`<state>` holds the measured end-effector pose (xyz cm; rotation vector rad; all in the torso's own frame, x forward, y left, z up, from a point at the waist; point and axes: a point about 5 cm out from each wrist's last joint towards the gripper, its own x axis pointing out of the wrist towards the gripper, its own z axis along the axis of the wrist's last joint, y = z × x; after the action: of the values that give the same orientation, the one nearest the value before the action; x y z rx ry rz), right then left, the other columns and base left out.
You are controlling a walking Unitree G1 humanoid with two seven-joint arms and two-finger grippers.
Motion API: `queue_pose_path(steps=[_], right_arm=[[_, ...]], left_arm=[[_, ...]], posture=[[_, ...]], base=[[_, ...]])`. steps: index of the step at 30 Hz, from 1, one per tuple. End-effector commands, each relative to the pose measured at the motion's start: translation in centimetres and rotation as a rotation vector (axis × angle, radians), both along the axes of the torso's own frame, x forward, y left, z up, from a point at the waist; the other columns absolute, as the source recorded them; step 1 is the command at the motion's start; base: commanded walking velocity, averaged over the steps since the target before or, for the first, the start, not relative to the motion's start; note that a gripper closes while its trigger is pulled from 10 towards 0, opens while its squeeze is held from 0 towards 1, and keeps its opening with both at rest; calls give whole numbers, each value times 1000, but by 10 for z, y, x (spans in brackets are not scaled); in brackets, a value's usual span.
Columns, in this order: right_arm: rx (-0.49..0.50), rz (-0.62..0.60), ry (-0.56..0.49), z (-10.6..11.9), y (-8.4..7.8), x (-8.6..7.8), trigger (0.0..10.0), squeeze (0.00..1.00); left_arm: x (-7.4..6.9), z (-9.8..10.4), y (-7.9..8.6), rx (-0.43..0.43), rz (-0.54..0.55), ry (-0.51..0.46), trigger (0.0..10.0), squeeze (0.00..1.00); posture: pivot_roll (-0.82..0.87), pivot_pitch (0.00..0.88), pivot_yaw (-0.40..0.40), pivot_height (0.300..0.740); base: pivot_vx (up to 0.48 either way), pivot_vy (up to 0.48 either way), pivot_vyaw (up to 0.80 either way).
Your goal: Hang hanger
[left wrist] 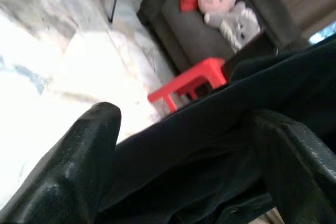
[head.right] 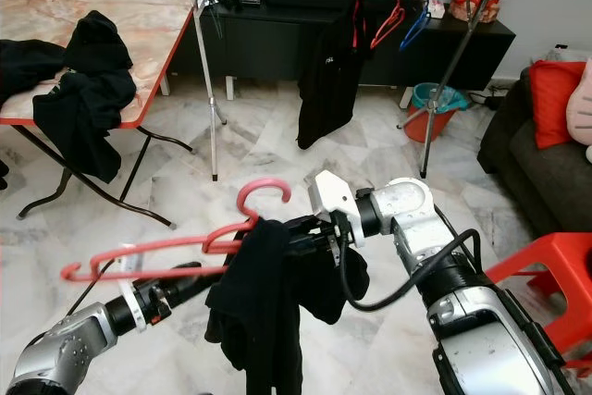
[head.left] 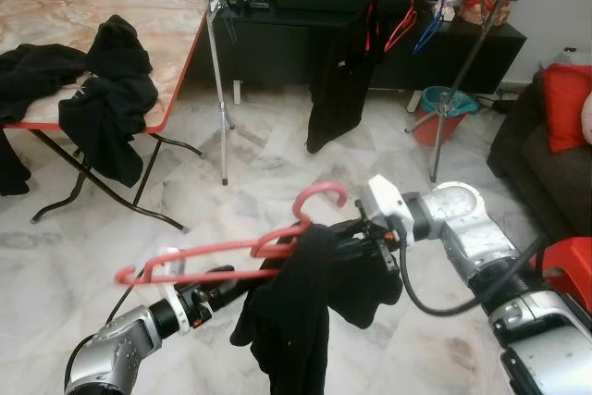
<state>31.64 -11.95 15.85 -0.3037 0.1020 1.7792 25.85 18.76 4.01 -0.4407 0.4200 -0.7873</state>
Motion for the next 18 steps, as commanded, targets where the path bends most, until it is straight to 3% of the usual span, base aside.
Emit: queue_pose_path(steps=[1, 9, 10, 11, 12, 18], right_arm=[[32, 42, -37, 11, 4, -3, 0, 0], [31, 71, -44, 12, 9, -6, 0, 0], [31, 72, -44, 12, 10, -5, 0, 0], [31, 72, -44, 12, 10, -5, 0, 0], [32, 72, -44, 12, 10, -5, 0, 0], [23, 66, -35, 10, 9, -5, 0, 0]], left_arm=[[3, -2, 0, 49, 5, 6, 10000, 0], [8, -9, 6, 117, 90, 17, 10000, 0], [7, -9, 5, 107, 84, 20, 5059, 0], [7, -9, 5, 105, 82, 21, 5059, 0], [6, -9, 5, 101, 80, 22, 0, 0], [3, -11, 6, 100, 73, 24, 0, 0]], posture=[[154, 0, -94, 732], [155, 0, -98, 732], [155, 0, -99, 732], [155, 0, -99, 732], [156, 0, -100, 732], [160, 0, -104, 732]], base=[[0, 0, 0], [0, 0, 0], [0, 0, 0], [0, 0, 0], [0, 0, 0], [0, 0, 0]])
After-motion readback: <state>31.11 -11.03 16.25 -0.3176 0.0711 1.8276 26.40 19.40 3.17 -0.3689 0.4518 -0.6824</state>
